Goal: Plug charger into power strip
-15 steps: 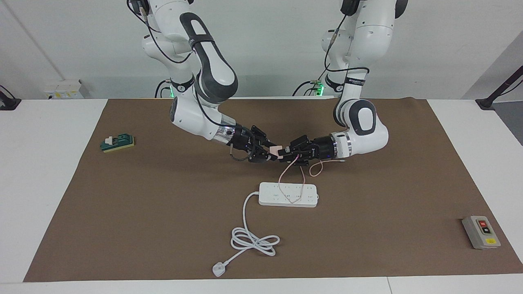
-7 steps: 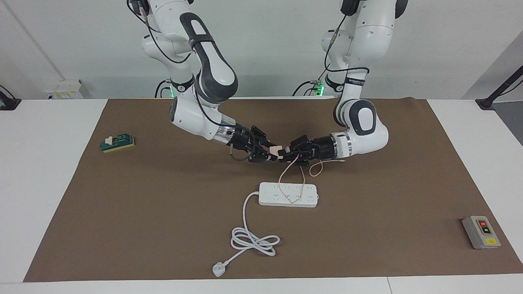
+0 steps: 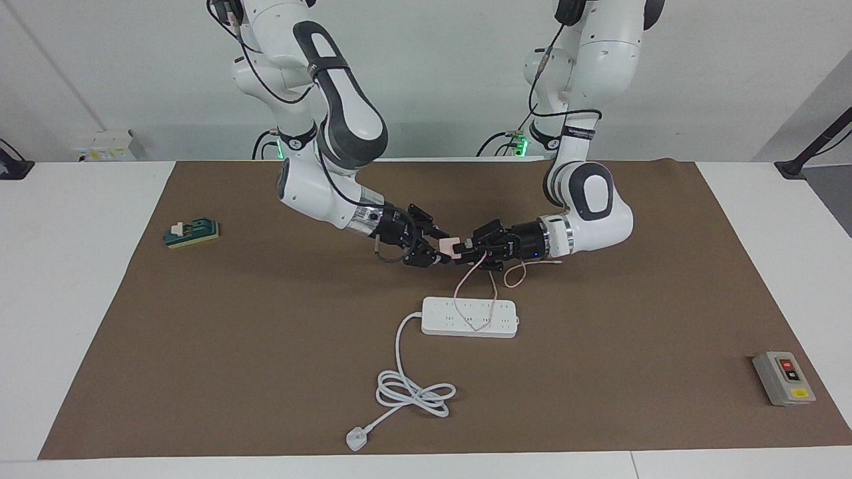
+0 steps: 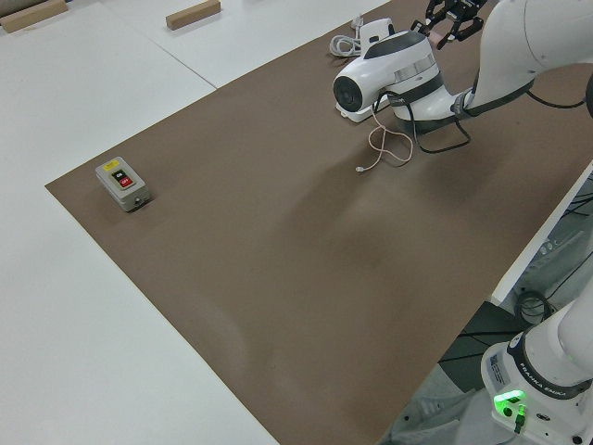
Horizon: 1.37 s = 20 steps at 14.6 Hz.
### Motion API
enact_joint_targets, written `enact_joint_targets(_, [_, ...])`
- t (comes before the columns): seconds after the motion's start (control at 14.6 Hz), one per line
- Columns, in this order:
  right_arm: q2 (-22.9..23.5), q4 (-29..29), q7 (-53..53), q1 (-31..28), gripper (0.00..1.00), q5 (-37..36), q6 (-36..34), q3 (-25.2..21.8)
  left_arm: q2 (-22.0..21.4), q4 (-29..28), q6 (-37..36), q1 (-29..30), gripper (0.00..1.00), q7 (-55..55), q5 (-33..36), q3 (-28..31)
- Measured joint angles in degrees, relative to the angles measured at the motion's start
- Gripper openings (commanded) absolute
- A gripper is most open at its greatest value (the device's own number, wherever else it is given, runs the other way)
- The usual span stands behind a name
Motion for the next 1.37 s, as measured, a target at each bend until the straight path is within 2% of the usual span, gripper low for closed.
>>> enact_joint_targets(0.34, [0.2, 0.0, 0.0, 0.0, 1.0, -0.3, 0.8, 0.0, -0.1, 0.4, 0.0, 0.0, 0.0, 0.2, 0.0, 0.3])
enact_joint_targets(0.55, [0.1, 0.1, 0.0, -0.1, 1.0, -3.8, 0.9, -0.1, -0.1, 0.9, 0.0, 0.3, 0.0, 0.3, 0.3, 1.0])
enact_joint_targets(0.69, [-0.1, 0.2, 0.0, -0.4, 1.0, -6.8, 0.9, -0.2, -0.6, 2.1, 0.5, 1.3, 0.0, -0.2, 3.2, 1.6])
enact_joint_targets(0.82, [-0.7, 0.4, 0.0, -1.0, 1.0, -10.9, 0.9, -0.5, -2.1, 4.1, 1.3, 2.9, 0.0, -4.7, 9.1, 1.8])
enact_joint_targets(1.03, [-2.2, 0.5, 0.0, -3.3, 1.0, -16.4, 0.6, -0.5, -5.1, 9.1, 1.6, 5.4, 0.0, -17.4, 20.7, 1.9])
enact_joint_targets(1.24, [-4.4, 0.6, -0.1, -6.1, 1.0, -22.7, -1.2, -0.5, -8.4, 15.3, 1.0, 7.4, 0.0, -34.3, 36.8, 1.9])
enact_joint_targets(1.37, [-6.5, 0.7, -0.1, -7.6, 1.0, -27.5, -2.9, -0.6, -9.9, 21.1, -3.0, 7.8, 0.0, -46.1, 48.4, 1.9])
